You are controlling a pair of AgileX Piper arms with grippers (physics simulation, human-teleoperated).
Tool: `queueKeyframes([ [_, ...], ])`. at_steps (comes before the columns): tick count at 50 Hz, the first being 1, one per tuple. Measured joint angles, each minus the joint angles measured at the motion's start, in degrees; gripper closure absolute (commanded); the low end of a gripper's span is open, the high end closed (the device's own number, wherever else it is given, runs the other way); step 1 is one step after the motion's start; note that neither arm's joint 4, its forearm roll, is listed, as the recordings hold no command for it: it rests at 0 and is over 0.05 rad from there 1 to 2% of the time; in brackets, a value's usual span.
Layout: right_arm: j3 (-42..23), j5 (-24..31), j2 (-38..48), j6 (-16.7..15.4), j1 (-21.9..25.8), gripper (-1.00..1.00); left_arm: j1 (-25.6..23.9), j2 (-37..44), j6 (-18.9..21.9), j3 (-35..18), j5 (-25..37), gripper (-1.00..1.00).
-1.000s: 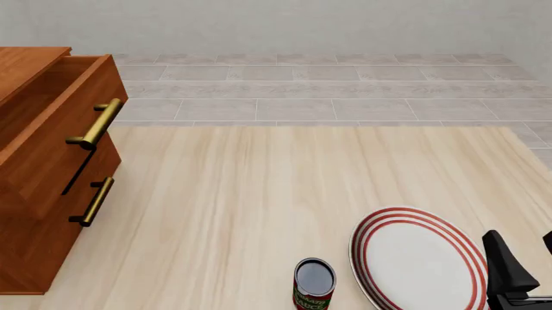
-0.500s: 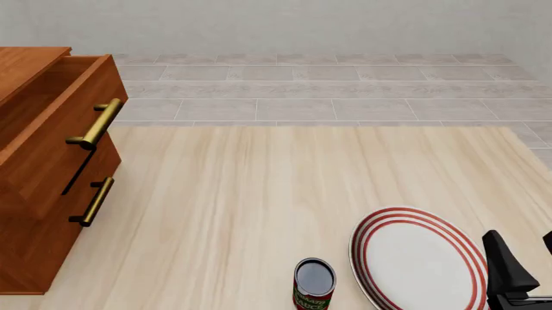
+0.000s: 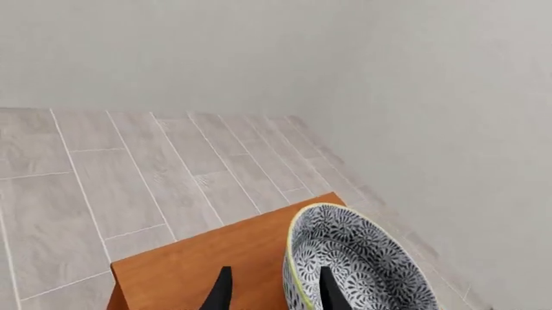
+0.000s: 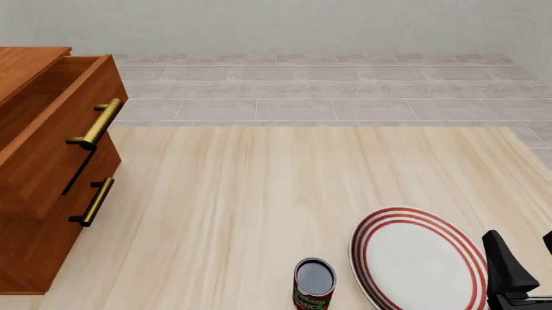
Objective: Put the bowl on top of the cabinet.
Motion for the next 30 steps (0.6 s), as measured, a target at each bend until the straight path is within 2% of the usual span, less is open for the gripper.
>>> queueKeyframes([
  [30,0.0,0.0,0.0,0.0,0.0,-1.00,-4.0,-8.0,2.7,2.2,3.1,-1.00],
])
